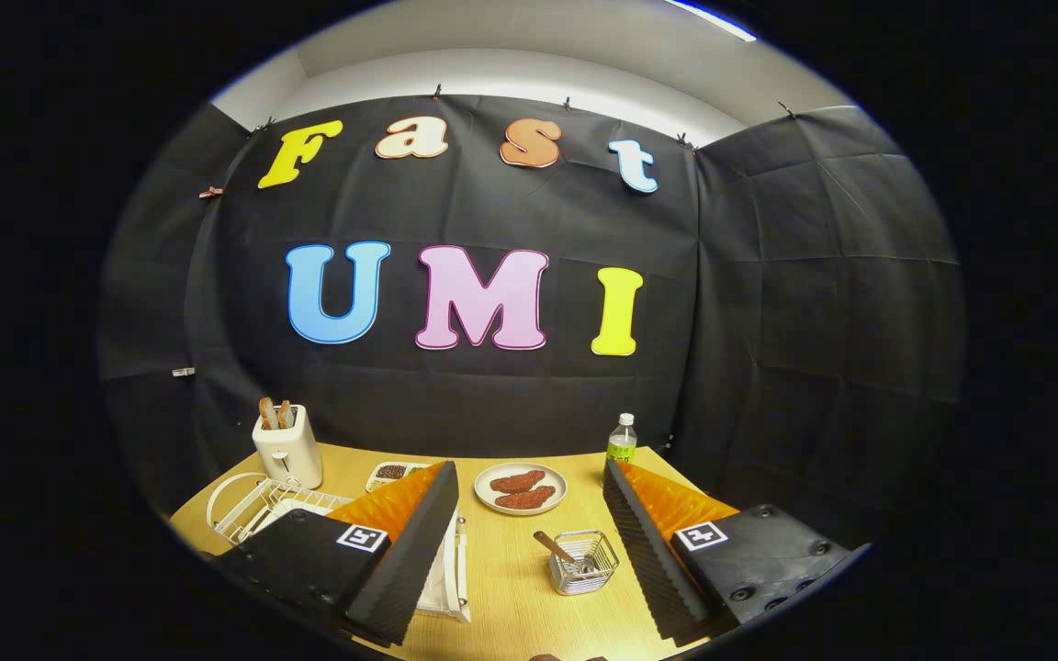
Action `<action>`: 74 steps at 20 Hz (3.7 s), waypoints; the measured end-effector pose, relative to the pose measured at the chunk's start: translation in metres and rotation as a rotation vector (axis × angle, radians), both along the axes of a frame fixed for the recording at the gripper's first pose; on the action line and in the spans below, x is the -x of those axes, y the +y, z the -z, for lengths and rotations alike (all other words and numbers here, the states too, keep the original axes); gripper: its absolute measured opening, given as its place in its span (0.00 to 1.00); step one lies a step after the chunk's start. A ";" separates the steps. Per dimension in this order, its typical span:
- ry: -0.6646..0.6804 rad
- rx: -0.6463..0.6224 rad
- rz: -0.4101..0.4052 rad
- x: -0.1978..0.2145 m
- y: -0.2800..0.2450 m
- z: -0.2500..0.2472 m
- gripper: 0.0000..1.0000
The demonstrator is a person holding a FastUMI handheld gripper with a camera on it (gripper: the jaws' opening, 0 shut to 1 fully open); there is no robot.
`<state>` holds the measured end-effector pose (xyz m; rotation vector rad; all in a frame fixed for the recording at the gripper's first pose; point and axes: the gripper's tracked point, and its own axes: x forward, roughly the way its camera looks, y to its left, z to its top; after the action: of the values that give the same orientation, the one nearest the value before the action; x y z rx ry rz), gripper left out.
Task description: Take the plate from the dish rack, then take the spoon from the basket and place it into the plate.
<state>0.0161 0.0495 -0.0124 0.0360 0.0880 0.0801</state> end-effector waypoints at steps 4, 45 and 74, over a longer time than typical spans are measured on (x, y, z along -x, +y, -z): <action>0.013 0.003 -0.001 -0.007 0.006 0.000 0.97; 0.693 0.131 -0.070 -0.095 0.145 0.179 0.34; 0.583 -0.118 -0.192 -0.043 0.067 0.109 0.21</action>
<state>0.0596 0.1164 -0.1217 0.1684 0.6705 0.2652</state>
